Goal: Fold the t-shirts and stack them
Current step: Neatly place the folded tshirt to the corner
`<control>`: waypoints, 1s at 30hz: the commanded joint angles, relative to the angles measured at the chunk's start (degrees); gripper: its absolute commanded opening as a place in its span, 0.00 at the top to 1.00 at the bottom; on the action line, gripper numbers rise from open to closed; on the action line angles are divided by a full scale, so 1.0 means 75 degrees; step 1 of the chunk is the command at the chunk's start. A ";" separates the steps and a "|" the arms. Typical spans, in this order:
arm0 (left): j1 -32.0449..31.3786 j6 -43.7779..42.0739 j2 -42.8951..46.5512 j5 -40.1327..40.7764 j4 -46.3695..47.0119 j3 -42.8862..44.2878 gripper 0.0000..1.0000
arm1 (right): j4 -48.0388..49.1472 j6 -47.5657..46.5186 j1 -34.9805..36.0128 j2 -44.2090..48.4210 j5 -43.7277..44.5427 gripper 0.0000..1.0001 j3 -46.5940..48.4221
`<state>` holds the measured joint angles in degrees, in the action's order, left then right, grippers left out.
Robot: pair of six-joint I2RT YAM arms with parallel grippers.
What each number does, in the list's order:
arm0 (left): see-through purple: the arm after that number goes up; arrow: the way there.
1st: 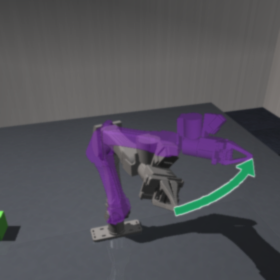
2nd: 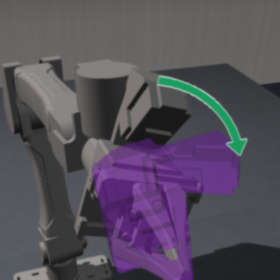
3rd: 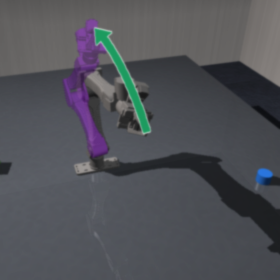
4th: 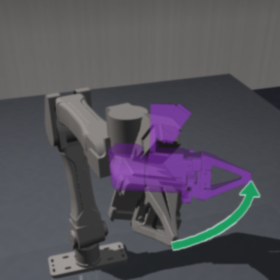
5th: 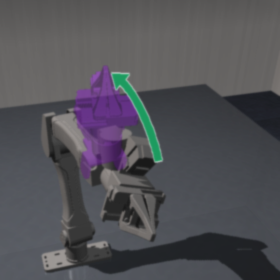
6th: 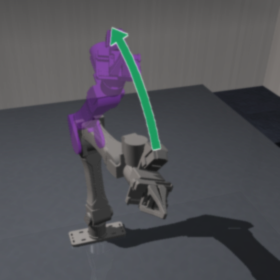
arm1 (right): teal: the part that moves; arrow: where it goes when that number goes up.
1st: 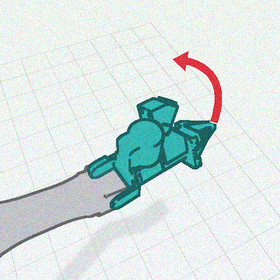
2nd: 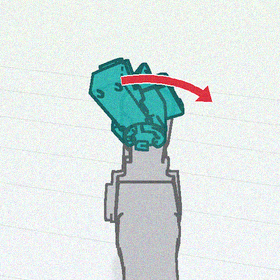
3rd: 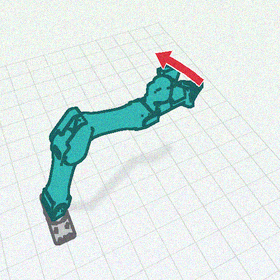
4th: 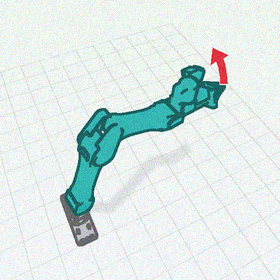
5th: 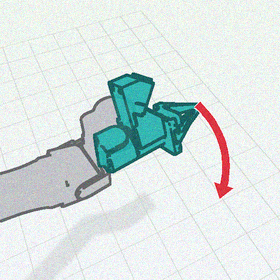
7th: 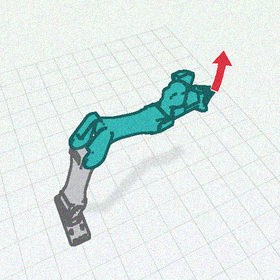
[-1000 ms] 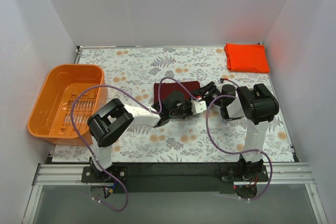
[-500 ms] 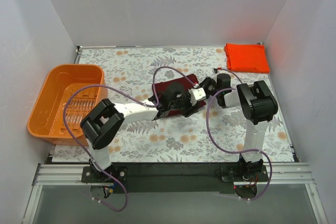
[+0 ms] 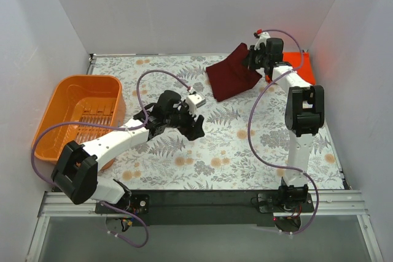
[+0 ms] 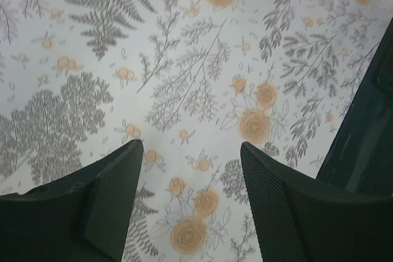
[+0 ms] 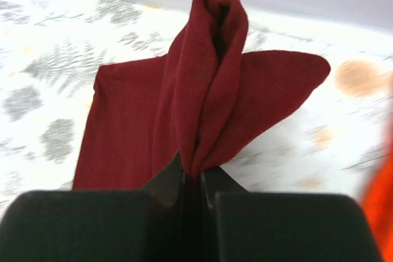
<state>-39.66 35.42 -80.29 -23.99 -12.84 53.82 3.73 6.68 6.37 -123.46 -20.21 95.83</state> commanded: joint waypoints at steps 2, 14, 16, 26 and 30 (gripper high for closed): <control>0.0249 0.0024 0.0451 -0.0107 -0.0667 -0.0344 0.36 | -0.1421 -0.1815 -0.0579 -0.0821 0.0537 0.99 0.1762; 0.0237 -0.0035 0.0264 -0.0329 -0.0796 -0.0274 0.35 | -0.2184 -0.3093 -0.0779 -0.0708 0.0620 0.99 0.3113; 0.0249 -0.0035 0.0311 -0.0364 -0.0819 -0.0251 0.35 | -0.2231 -0.3280 -0.0988 -0.0602 0.0608 0.99 0.3148; 0.0249 -0.0117 0.0428 -0.0364 -0.0878 -0.0309 0.35 | -0.2477 -0.3702 -0.1060 -0.0145 0.0631 0.99 0.3523; 0.0249 -0.0140 0.0428 -0.0364 -0.0901 -0.0297 0.35 | -0.2547 -0.3773 -0.1060 -0.0086 0.0690 0.99 0.3687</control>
<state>-37.71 35.09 -79.29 -25.93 -19.31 51.00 -16.80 -19.90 -1.39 -128.86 -15.31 119.57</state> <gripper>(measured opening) 0.651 0.072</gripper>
